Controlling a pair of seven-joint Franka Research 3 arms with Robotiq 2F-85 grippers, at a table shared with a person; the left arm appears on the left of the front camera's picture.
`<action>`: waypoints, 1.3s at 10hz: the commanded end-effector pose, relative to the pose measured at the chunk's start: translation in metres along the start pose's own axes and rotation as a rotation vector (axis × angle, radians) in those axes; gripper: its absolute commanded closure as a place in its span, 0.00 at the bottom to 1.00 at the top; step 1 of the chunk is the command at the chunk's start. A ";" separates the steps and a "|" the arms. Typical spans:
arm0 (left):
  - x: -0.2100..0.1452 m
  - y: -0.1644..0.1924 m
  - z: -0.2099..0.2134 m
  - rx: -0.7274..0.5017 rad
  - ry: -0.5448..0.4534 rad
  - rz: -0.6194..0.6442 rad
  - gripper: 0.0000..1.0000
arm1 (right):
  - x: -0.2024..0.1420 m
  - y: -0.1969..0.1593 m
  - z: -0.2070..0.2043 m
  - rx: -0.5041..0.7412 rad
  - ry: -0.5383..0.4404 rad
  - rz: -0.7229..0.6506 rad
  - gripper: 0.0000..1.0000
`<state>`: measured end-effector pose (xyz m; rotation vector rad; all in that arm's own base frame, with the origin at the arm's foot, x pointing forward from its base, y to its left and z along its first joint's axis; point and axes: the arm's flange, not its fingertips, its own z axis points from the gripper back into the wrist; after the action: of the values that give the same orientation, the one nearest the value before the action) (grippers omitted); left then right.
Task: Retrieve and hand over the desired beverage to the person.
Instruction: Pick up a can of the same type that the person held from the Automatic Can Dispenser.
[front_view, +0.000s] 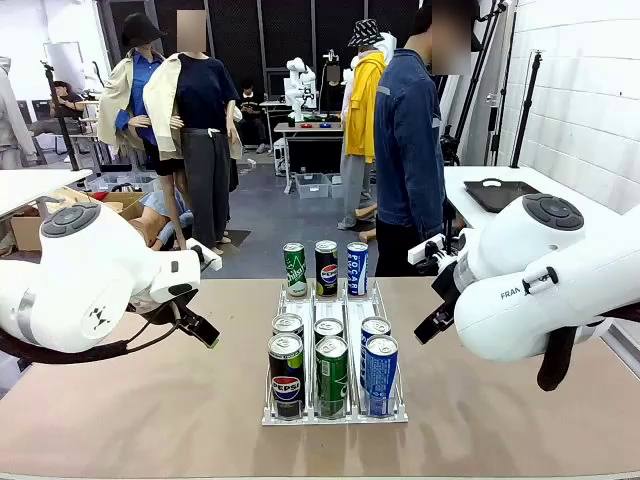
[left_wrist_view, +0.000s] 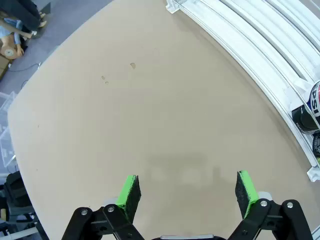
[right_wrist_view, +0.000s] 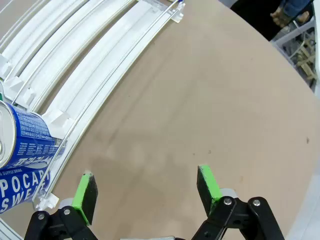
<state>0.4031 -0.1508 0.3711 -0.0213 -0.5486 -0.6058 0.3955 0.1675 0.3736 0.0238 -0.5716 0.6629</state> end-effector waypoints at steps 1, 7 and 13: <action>0.000 0.000 0.000 0.000 -0.001 0.000 0.00 | 0.000 0.000 0.000 0.000 0.000 0.000 0.00; 0.000 0.000 0.000 0.000 -0.001 0.000 0.00 | 0.000 0.000 0.000 0.000 0.000 0.000 0.00; 0.009 0.007 0.008 -0.036 0.015 0.009 0.00 | 0.001 -0.007 0.009 0.009 -0.001 -0.013 0.00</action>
<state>0.4050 -0.1521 0.3742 -0.0256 -0.5430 -0.6019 0.3961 0.1658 0.3757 0.0237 -0.5738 0.6581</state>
